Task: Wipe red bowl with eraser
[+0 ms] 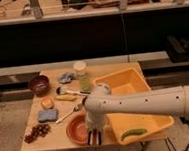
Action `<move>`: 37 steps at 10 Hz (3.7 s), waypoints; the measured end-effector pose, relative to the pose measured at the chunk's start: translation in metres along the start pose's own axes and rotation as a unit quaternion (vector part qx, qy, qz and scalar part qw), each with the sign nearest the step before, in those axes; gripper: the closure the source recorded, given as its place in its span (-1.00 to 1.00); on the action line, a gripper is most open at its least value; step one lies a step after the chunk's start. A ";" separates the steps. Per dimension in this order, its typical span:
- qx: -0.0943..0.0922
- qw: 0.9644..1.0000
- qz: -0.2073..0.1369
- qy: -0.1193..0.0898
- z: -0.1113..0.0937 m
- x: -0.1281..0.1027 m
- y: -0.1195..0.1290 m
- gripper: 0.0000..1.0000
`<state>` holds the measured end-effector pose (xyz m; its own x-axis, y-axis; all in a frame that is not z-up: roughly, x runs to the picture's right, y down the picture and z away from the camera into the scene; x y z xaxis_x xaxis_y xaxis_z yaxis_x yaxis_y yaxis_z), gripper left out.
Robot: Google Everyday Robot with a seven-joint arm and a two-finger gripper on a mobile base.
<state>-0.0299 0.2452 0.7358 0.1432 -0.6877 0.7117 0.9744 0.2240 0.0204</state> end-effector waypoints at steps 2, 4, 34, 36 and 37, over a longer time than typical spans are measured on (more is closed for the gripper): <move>0.003 1.000 -0.007 0.009 -0.004 0.014 -0.022 1.00; 0.003 1.000 -0.023 0.016 -0.007 0.022 -0.052 1.00; 0.002 1.000 -0.020 -0.005 0.012 0.030 -0.077 1.00; 0.011 0.999 -0.047 0.000 0.010 0.023 -0.105 1.00; 0.020 0.997 -0.072 0.006 0.000 0.017 -0.124 1.00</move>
<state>-0.1484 0.2061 0.7451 0.0041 -0.7233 0.6906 0.9774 0.1487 0.1500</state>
